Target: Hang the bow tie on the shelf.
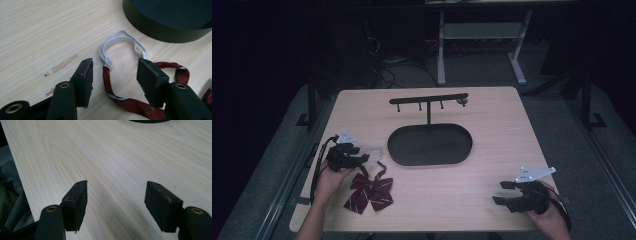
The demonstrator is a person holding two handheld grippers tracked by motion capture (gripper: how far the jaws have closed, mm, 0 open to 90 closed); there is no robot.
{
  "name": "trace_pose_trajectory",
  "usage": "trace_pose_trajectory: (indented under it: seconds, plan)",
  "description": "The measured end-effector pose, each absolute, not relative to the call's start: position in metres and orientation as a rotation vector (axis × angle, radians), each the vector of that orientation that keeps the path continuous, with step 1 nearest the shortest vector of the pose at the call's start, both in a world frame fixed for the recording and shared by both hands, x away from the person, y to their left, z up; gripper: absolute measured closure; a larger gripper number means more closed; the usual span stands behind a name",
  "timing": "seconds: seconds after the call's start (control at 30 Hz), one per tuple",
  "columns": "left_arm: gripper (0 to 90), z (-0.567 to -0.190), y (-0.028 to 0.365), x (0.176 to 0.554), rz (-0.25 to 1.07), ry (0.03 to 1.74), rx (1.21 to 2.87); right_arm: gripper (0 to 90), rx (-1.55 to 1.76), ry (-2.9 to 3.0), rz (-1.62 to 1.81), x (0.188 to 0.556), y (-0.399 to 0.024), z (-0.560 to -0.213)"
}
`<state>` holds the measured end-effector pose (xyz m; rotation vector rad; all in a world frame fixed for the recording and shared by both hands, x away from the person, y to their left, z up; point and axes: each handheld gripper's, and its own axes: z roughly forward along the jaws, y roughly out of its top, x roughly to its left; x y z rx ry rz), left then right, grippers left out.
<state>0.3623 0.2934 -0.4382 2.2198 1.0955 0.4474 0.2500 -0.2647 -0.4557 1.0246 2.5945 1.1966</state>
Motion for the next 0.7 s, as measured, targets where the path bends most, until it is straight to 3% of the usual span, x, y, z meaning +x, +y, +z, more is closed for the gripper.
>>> trace_pose_trajectory:
  seconds: [0.7]
  plan:
    - [59.4,-0.449,0.297,0.371,0.396,1.159,2.246,34.3,1.021,2.597,1.201,0.251,-0.264,-0.456]
